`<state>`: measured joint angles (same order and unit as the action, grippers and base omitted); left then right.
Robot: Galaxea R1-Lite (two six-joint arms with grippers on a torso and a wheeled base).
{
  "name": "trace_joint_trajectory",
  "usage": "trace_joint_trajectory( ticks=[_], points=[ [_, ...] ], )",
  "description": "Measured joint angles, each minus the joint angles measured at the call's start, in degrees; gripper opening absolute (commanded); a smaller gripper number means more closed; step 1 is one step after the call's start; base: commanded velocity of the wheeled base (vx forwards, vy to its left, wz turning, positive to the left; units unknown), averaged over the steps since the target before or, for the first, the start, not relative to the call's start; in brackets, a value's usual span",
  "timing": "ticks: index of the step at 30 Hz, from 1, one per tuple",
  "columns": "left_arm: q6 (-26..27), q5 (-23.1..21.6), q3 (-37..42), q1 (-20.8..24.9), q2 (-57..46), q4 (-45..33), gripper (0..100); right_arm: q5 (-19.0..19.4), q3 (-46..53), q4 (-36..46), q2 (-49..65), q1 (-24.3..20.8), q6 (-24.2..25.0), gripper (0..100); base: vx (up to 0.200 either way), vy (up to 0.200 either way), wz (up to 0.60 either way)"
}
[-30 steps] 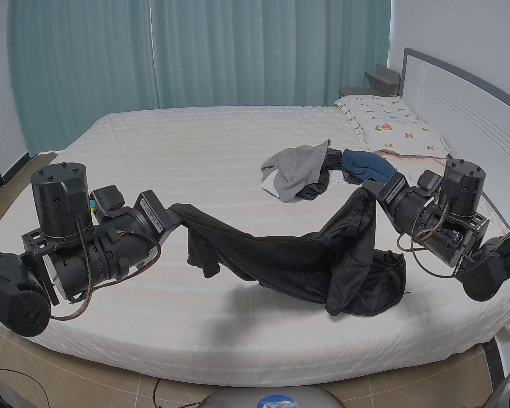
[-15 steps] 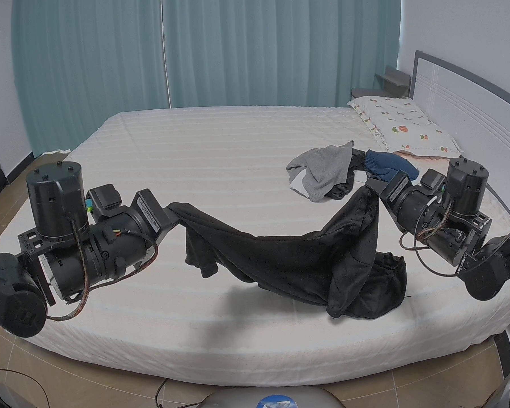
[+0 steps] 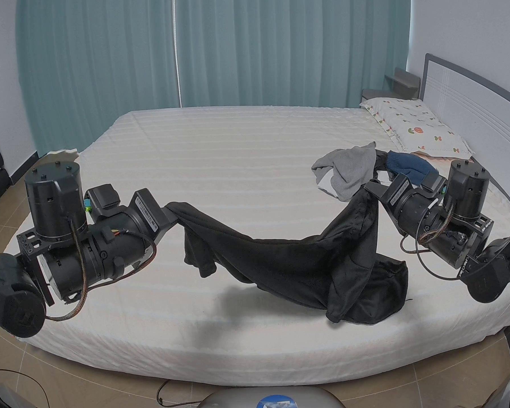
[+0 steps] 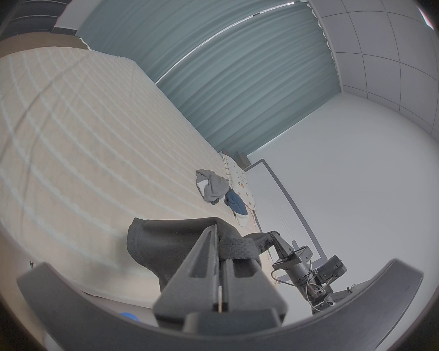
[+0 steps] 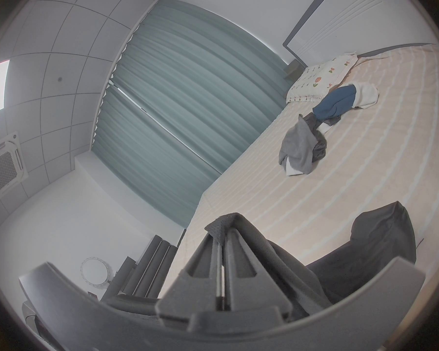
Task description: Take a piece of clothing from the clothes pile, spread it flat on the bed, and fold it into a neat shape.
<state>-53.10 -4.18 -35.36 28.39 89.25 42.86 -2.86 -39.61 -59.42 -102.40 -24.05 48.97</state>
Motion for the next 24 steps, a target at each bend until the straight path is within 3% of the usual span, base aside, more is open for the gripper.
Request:
trace_joint_trajectory(
  ticks=[16, 24],
  points=[
    [-0.02, 0.6, 4.5, -0.3, -3.8, -1.23, 0, -0.2, 5.81, 1.96, 4.58, 0.27, -0.01, 0, 0.0, 0.0, 0.0],
    [-0.02, 0.74, 7.12, 0.27, -6.17, -1.54, 0, -0.52, 11.67, 1.96, 9.44, -0.12, 0.1, 0, -0.2, 0.0, 0.0]
  ],
)
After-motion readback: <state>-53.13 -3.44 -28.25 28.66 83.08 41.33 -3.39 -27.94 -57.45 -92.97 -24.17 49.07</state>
